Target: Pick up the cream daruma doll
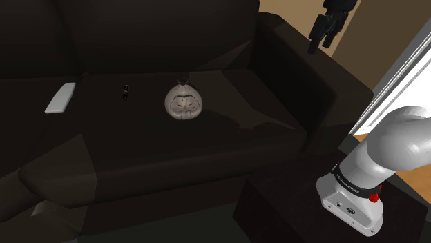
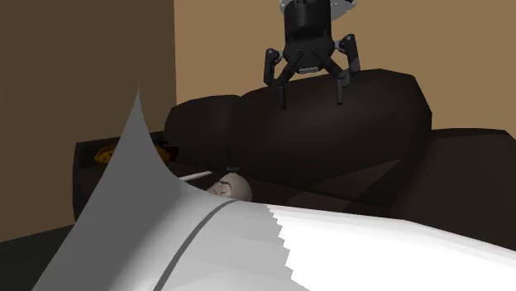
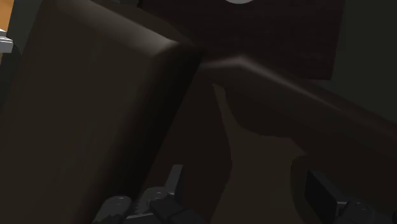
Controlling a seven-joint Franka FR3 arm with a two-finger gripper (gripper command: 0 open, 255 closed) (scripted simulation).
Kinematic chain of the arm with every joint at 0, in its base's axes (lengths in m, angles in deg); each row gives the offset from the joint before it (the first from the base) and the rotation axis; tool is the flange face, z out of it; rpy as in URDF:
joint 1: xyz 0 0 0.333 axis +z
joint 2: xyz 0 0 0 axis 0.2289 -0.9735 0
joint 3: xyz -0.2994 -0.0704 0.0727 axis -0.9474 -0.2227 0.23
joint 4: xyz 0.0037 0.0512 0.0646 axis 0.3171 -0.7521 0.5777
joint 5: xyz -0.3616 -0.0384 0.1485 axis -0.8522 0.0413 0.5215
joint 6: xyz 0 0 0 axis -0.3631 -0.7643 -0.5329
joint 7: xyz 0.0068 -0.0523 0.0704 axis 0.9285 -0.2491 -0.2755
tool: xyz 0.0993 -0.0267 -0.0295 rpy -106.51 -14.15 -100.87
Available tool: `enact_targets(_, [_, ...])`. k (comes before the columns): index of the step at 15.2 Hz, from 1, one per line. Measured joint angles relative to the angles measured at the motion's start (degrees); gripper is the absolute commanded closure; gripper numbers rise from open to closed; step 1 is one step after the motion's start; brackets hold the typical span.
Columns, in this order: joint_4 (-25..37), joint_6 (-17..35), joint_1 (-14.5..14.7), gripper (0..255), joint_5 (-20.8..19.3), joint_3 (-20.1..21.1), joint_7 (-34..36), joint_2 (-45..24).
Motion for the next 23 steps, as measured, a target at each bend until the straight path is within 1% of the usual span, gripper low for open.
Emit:
enact_targets(3, [0.1, 1.6, 0.4, 0, 0.8, 0.9, 1.0, -1.8])
enact_targets(10, [3.6, 8.5, 1.9, 0, 3.7, 5.2, 5.6, -12.7])
enact_targets(12, [6.0, 10.3, 2.3, 0, 4.1, 6.4, 7.0, -17.0])
enact_targets(13, [6.3, 11.4, 2.4, 0, 4.3, 6.9, 7.4, -18.4])
enact_targets(20, [15.2, 16.4, 3.8, 0, 4.5, 10.9, 12.4, -32.6])
enact_targets(23, [21.0, 16.9, 4.6, 0, 3.8, 12.5, 14.9, -39.2])
